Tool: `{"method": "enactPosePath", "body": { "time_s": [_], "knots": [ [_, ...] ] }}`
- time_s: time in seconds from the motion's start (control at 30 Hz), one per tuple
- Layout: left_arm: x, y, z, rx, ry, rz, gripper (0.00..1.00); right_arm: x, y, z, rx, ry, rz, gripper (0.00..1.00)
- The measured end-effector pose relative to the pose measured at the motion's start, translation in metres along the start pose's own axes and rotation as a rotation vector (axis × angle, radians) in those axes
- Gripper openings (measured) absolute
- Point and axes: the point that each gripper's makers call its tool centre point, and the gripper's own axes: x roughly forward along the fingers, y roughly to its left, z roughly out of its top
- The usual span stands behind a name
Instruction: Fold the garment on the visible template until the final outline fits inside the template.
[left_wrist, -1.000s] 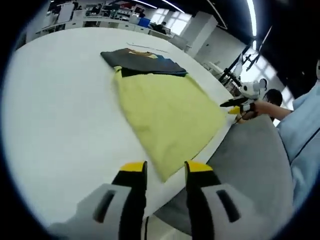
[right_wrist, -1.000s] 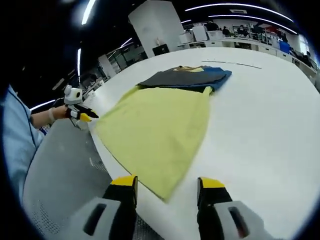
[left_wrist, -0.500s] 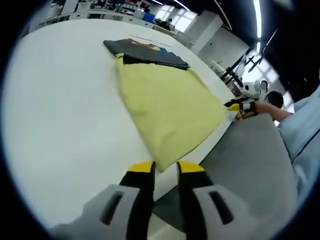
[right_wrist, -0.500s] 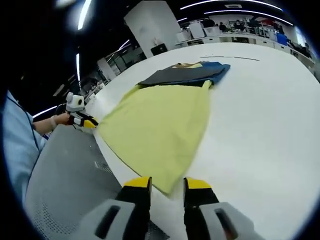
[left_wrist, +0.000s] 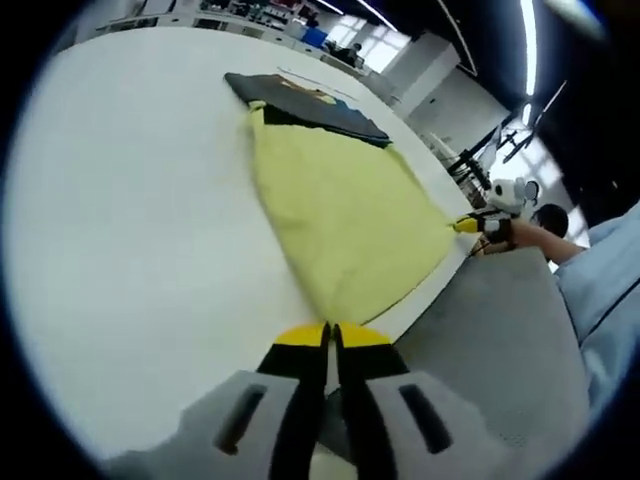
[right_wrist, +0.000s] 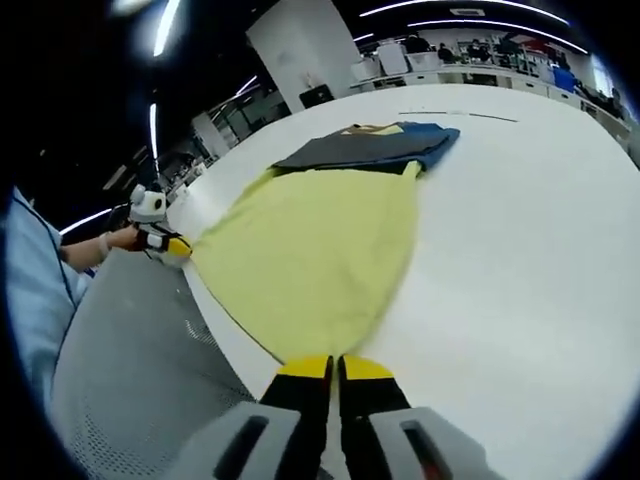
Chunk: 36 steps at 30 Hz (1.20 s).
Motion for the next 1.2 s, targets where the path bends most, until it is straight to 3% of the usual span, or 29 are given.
{"method": "enactPosePath", "body": {
  "time_s": [0.23,0.4,0.57,0.8,0.9,0.97,1.03,1.2],
  "knots": [
    [-0.012,-0.013,0.008,-0.043,-0.042,-0.042,0.0,-0.014,0.013,0.005,0.069,-0.042,0.033,0.0],
    [-0.022,-0.029,0.01,-0.064,-0.059,-0.074,0.0,-0.029,0.022,0.001,0.066,-0.037,0.039,0.0],
    [-0.032,-0.044,0.006,-0.083,-0.061,-0.094,0.0,-0.044,0.034,-0.008,0.105,-0.04,0.052,0.0],
    [-0.043,-0.061,-0.007,-0.072,-0.021,-0.116,0.0,-0.056,0.052,-0.019,0.162,-0.042,0.073,0.0],
    [-0.05,-0.066,-0.004,-0.086,-0.032,-0.123,0.0,-0.06,0.058,-0.025,0.18,-0.033,0.073,0.0],
    [-0.053,-0.062,0.001,-0.004,-0.034,-0.099,0.0,-0.062,0.061,-0.024,0.19,-0.043,0.077,0.0],
    [-0.054,-0.062,0.005,-0.044,-0.024,-0.114,0.0,-0.061,0.063,-0.02,0.213,-0.062,0.089,0.0],
    [-0.051,-0.065,0.017,-0.009,-0.019,-0.126,0.0,-0.063,0.063,-0.01,0.22,-0.072,0.092,0.0]
  ]
}}
